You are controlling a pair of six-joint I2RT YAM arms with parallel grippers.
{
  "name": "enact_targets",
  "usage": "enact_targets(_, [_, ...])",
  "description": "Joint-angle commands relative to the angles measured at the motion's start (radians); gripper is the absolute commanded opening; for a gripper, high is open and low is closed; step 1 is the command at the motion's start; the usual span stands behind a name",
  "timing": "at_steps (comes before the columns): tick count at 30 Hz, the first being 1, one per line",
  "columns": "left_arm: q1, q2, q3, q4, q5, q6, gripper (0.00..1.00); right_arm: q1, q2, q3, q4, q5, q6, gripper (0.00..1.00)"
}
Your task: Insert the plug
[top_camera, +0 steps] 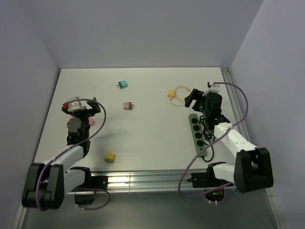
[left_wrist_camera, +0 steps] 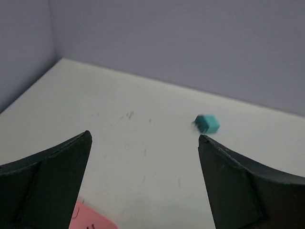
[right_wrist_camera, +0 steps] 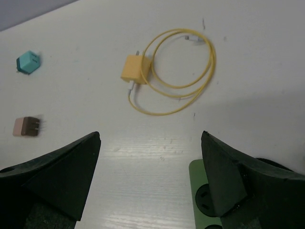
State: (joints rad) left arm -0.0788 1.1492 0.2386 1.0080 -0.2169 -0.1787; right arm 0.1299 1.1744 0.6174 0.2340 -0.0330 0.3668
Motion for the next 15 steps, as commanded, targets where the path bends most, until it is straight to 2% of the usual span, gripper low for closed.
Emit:
enact_targets(1, [-0.021,-0.123,0.056,-0.074,-0.065,-0.074,0.99,0.042,0.047,0.076,-0.024,-0.03,0.024,0.93])
enact_targets(5, [-0.061,-0.195,0.149,-0.238,-0.191,-0.249,0.99,0.083,0.097,0.143,-0.09,0.001,0.017,0.93])
enact_targets(6, [-0.065,-0.204,0.168,-0.337,-0.209,-0.39,1.0,0.089,0.114,0.154,-0.099,0.004,0.017,0.92])
enact_targets(7, [-0.065,-0.213,0.186,-0.379,-0.216,-0.445,1.0,0.099,0.12,0.172,-0.11,0.011,0.015,0.92])
enact_targets(9, [-0.065,-0.239,0.228,-0.475,-0.136,-0.513,0.99,0.129,0.146,0.199,-0.133,0.054,0.018,0.92])
enact_targets(12, [-0.065,-0.269,0.231,-0.508,-0.012,-0.57,1.0,0.189,0.188,0.264,-0.182,0.102,0.023,0.91])
enact_targets(13, [-0.064,-0.276,0.225,-0.541,-0.001,-0.597,1.0,0.206,0.198,0.3,-0.194,0.11,0.026,0.91])
enact_targets(14, [-0.064,-0.299,0.231,-0.593,-0.002,-0.701,0.99,0.227,0.211,0.315,-0.205,0.12,0.034,0.91])
enact_targets(15, [-0.064,-0.312,0.249,-0.703,-0.034,-0.767,1.0,0.272,0.229,0.33,-0.225,0.134,0.04,0.9])
